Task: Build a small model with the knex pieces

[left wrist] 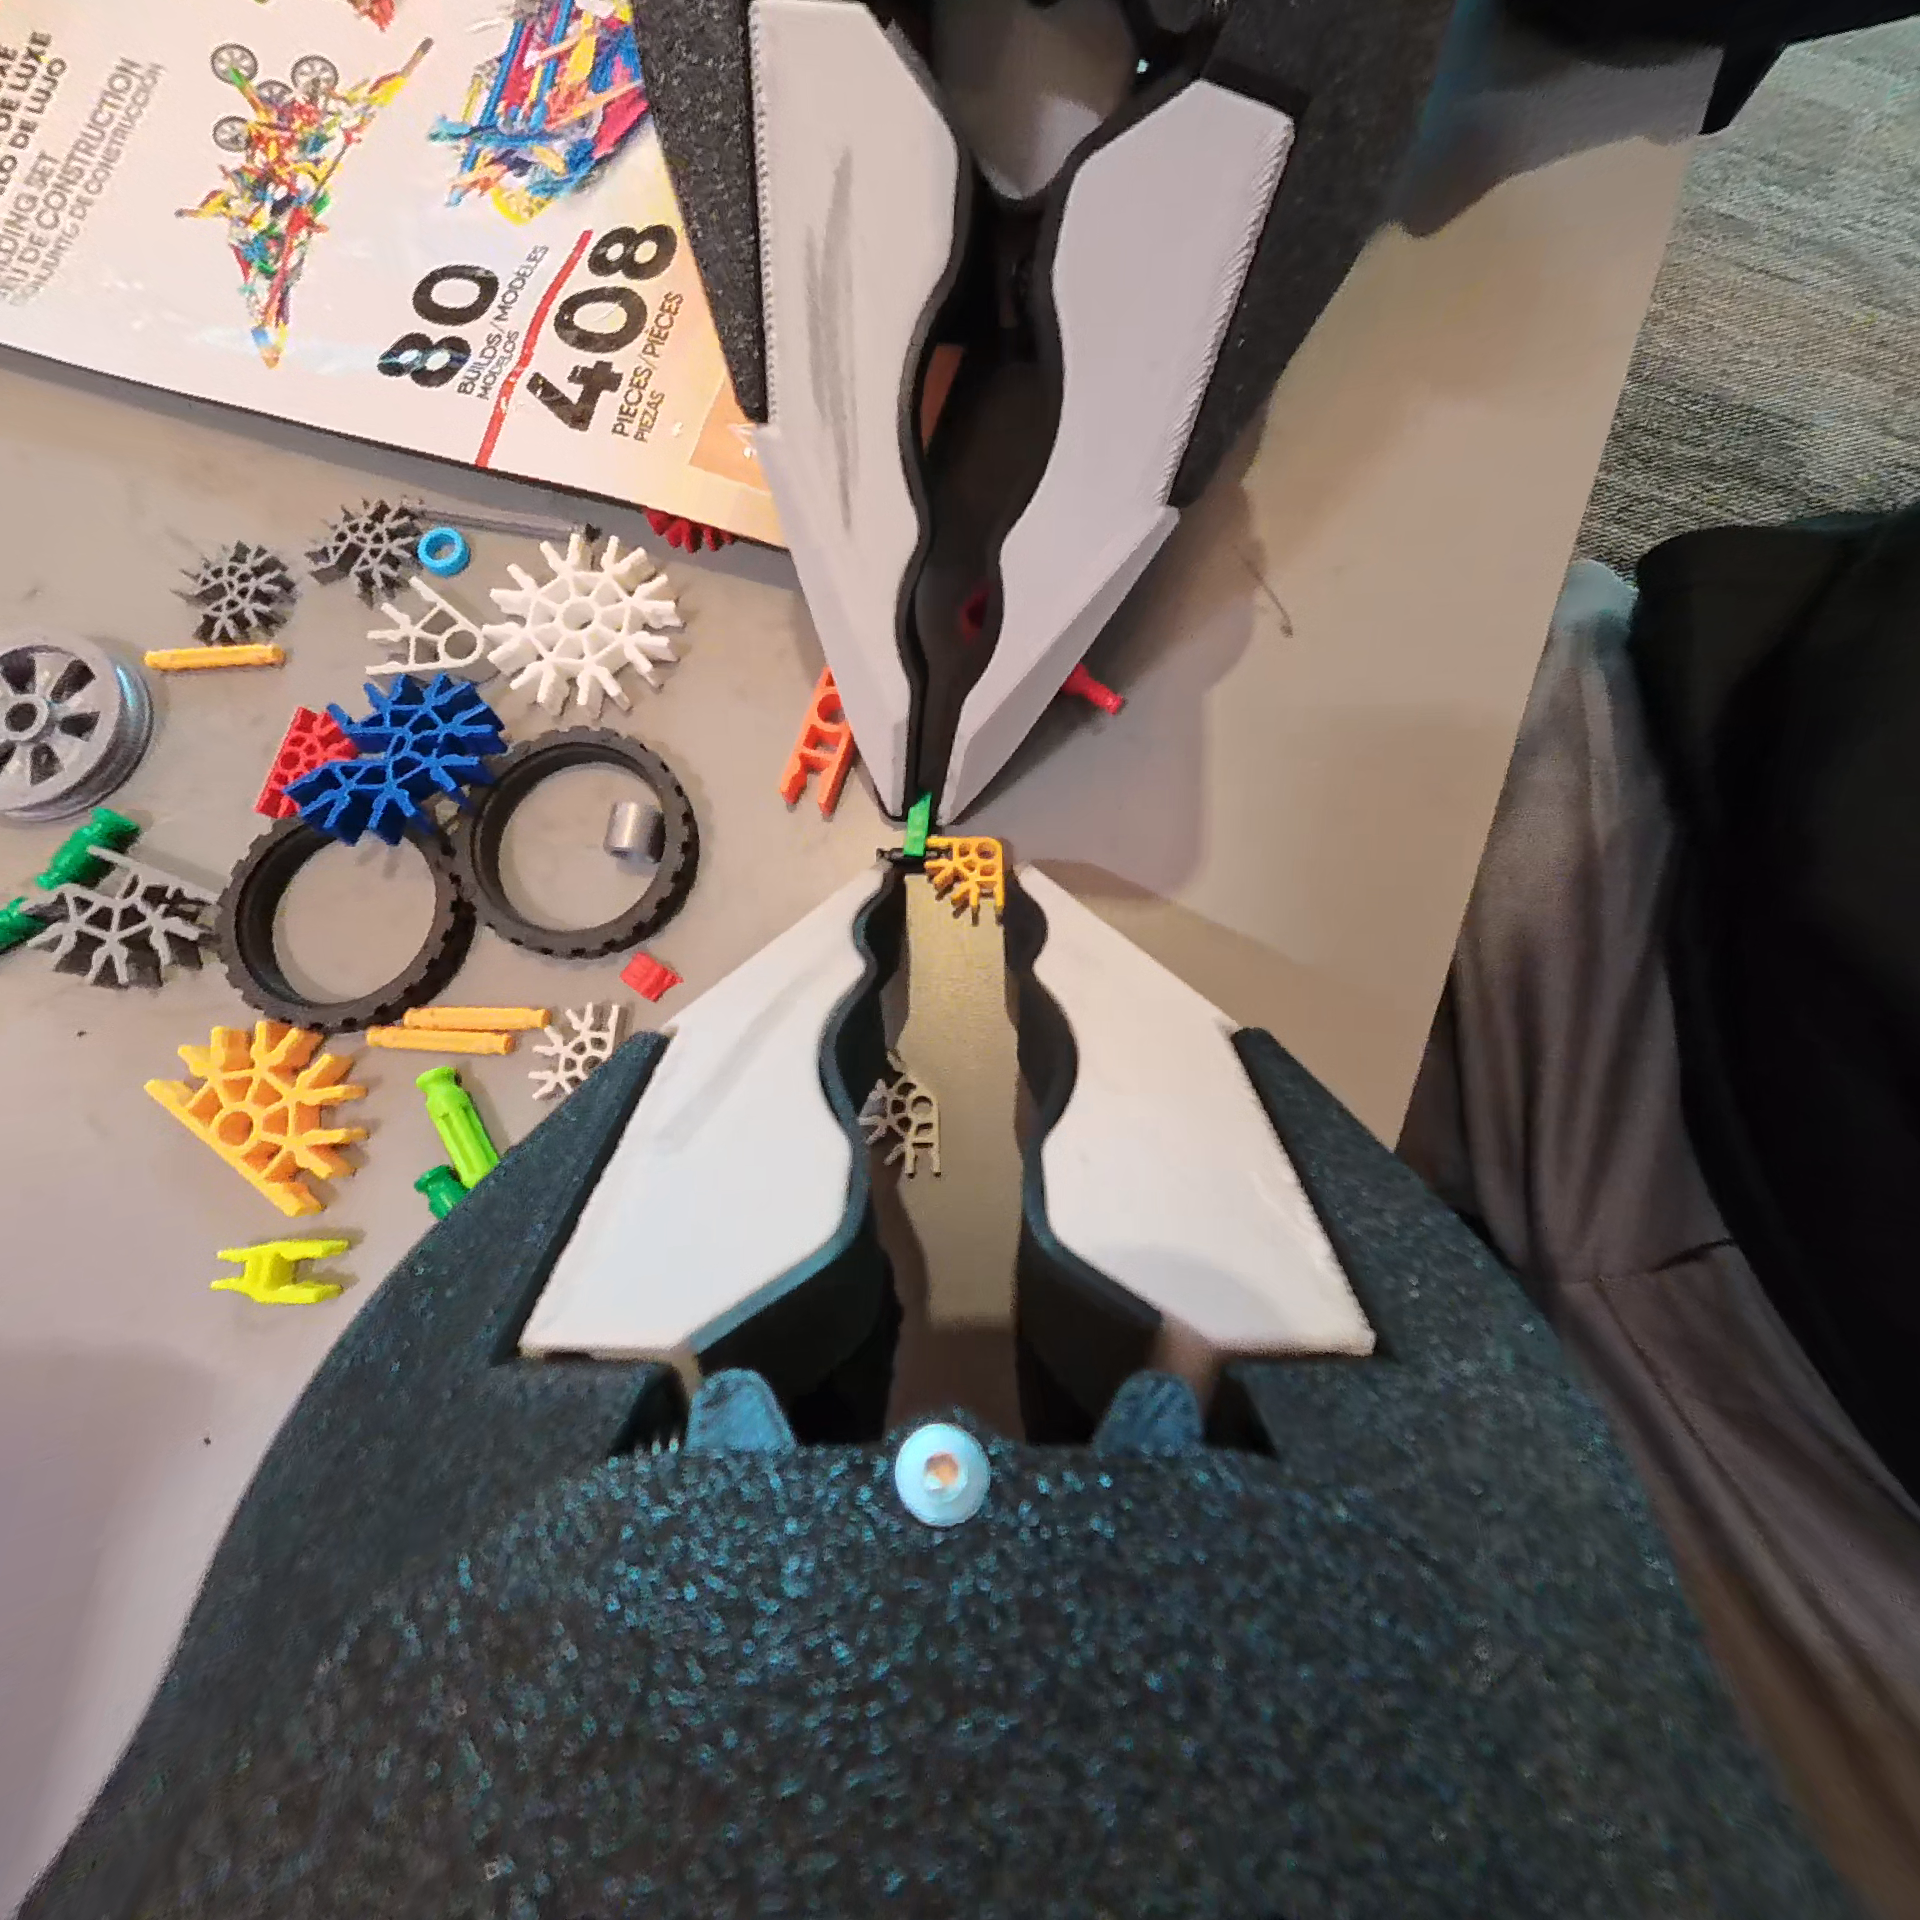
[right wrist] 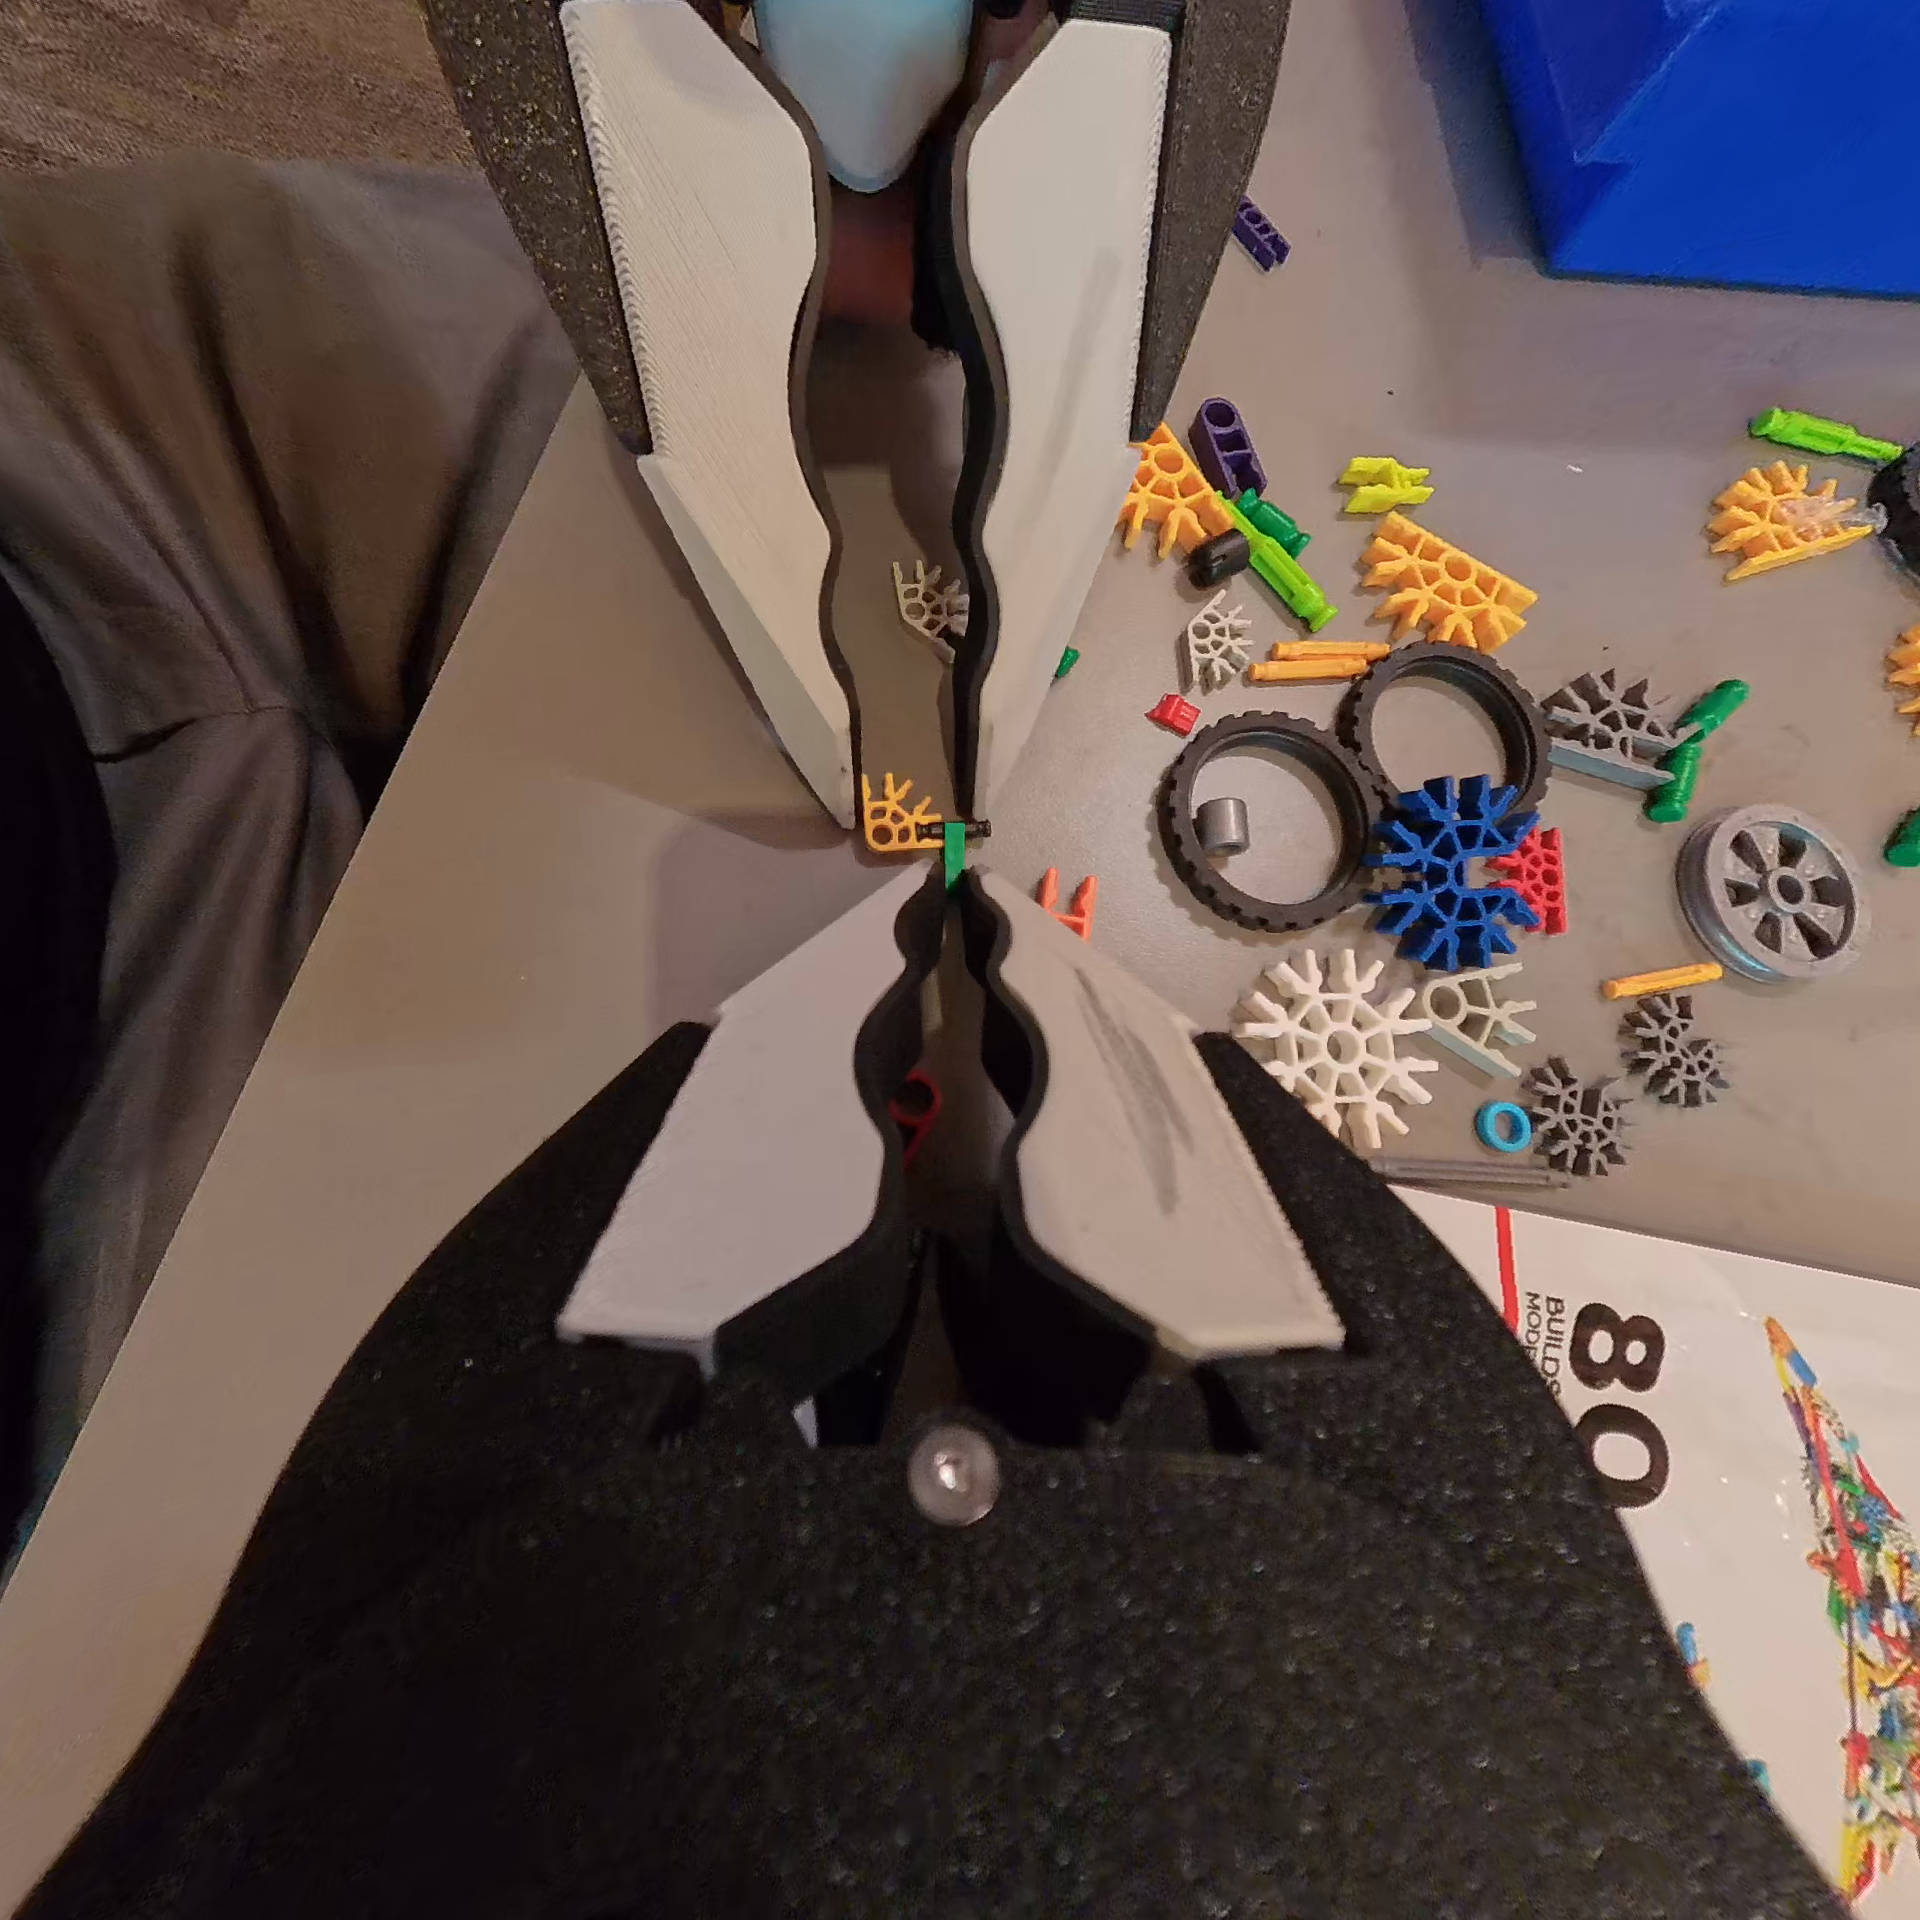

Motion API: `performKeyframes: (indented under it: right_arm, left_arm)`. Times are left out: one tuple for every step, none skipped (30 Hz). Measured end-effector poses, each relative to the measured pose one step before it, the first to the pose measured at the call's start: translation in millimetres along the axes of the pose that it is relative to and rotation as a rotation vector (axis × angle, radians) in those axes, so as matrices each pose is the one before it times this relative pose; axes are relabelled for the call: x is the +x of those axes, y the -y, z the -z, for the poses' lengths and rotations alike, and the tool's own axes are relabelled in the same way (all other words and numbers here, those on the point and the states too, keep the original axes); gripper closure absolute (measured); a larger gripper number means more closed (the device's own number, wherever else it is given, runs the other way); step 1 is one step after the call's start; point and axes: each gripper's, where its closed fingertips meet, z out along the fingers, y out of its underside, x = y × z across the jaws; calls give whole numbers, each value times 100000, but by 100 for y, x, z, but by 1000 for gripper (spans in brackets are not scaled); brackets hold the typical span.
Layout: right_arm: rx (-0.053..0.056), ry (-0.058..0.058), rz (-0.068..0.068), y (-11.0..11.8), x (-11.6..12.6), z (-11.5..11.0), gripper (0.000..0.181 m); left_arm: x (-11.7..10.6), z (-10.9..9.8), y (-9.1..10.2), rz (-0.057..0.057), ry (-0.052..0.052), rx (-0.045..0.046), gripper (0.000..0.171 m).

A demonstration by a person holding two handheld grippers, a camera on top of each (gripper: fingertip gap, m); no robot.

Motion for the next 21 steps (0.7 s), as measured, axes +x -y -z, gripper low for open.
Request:
performKeyframes:
  right_arm:
    - [-6,88,-38,-7,-8,5,180]
    - [-17,83,28,2,-2,-4,180]
    - [14,182,-11,16,4,-6,180]
    - [42,70,122,19,-7,-1,181]
    - [-9,-126,254,-3,-8,-4,181]
    - [-45,92,19,1,-10,10,181]
    - [46,156,-17,16,0,-3,181]
    - [-16,-64,199,7,-12,-2,181]
    - [-53,-153,365,9,-9,-3,181]
    - [55,45,134,9,-11,-3,181]
    - [37,101,90,5,-8,-3,181]
    - [-20,175,117,16,7,-8,181]
    - [113,432,-59,8,14,0,181]
    - [-24,327,-151,7,2,-4,181]
    - [-29,-12,436,5,-2,-1,181]
    - [62,107,91,3,-2,0,181]
    - [5,112,208,14,-6,2,181]
    - [-8,24,341,7,0,-4,181]
    - [11,81,-83,13,5,-17,181]
    - [-33,-24,13,8,-1,5,181]
    - [-90,-196,260,3,5,-2,181]
  left_arm:
    - [68,-10,9,216,-649,197,155]
    - [11,-16,19,108,-141,247,155]
    - [1,-24,31,-325,63,104,155]
    - [-1,-3,6,194,-413,64,155]
    - [4,-2,15,540,-645,197,155]
    - [-4,-10,15,-172,-2,80,155]
    - [-7,-13,-8,-412,274,-105,155]
    - [-1,-7,9,-36,-53,25,155]
    - [-1,0,7,-171,-35,87,155]
    - [-4,-12,12,-502,206,-18,155]
    - [-11,-10,15,103,-170,78,155]
    - [-7,-15,20,249,-428,87,156]
    - [-12,-17,19,-423,-55,37,155]
    - [-16,-10,15,-456,199,66,155]
    - [0,-15,4,-39,40,52,155]
    - [-4,5,-6,-16,-35,-10,155]
    - [-4,-8,19,-521,229,136,155]
    - [-2,-8,5,-336,348,130,155]
    - [-10,-7,-10,73,8,-28,155]
    - [-9,-5,4,87,-189,4,156]
    - [-3,-3,7,-145,48,61,155]
